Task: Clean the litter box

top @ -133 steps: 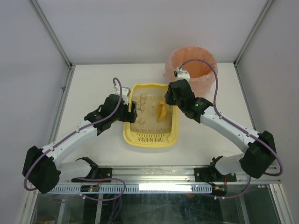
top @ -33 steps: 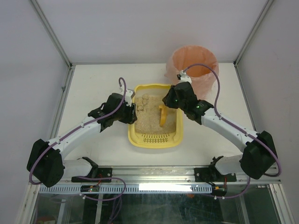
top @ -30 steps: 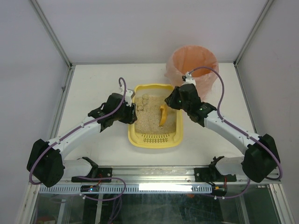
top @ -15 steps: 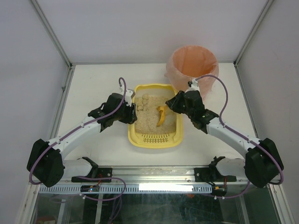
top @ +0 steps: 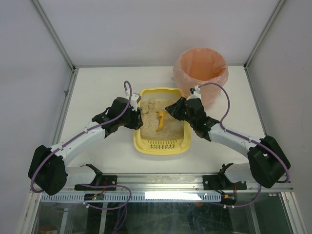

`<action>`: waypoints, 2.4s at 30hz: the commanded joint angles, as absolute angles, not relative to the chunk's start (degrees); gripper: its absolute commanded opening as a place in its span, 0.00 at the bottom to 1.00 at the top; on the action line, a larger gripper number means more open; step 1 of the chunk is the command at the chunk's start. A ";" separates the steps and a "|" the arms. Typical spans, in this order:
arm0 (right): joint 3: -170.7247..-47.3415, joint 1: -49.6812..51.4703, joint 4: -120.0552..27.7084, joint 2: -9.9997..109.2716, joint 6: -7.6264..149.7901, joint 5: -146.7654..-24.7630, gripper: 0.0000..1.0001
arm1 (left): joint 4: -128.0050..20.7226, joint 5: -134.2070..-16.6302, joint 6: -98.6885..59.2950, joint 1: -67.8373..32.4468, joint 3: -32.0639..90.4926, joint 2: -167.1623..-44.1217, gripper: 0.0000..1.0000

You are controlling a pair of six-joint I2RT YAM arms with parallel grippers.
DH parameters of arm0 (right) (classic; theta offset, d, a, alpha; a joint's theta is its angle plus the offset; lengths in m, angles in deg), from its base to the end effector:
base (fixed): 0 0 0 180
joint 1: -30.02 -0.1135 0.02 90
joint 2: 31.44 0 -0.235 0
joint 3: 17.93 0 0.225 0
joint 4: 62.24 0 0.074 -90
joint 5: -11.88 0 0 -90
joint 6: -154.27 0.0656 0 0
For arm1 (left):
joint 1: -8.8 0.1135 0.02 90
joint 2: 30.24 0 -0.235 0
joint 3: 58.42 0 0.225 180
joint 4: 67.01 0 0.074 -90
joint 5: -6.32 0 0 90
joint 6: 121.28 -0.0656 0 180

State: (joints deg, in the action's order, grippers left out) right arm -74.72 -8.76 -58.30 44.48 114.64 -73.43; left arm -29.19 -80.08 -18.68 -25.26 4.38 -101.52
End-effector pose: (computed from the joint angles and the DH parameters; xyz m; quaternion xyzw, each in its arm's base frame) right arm 0.2401 0.1860 0.2131 0.1066 0.8270 0.3624 0.4164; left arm 0.2160 -0.1510 0.2021 0.1842 0.9093 -0.1741 0.3300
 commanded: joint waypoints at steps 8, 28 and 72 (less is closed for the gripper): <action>-64.86 -12.72 -68.48 41.45 126.95 -79.87 0.00 | -33.06 -71.19 -18.56 -26.94 4.49 -102.95 0.37; -51.44 -10.68 -87.37 26.00 136.37 -68.80 0.00 | -33.08 -72.24 -18.65 -26.93 4.28 -102.81 0.37; -43.22 12.92 -97.16 20.18 143.79 -83.80 0.00 | -32.37 -76.60 -18.60 -26.79 4.59 -100.96 0.51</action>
State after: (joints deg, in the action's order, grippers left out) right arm -40.12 11.21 -93.62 22.77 142.02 -81.30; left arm -30.85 -79.34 -18.85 -25.39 4.38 -102.22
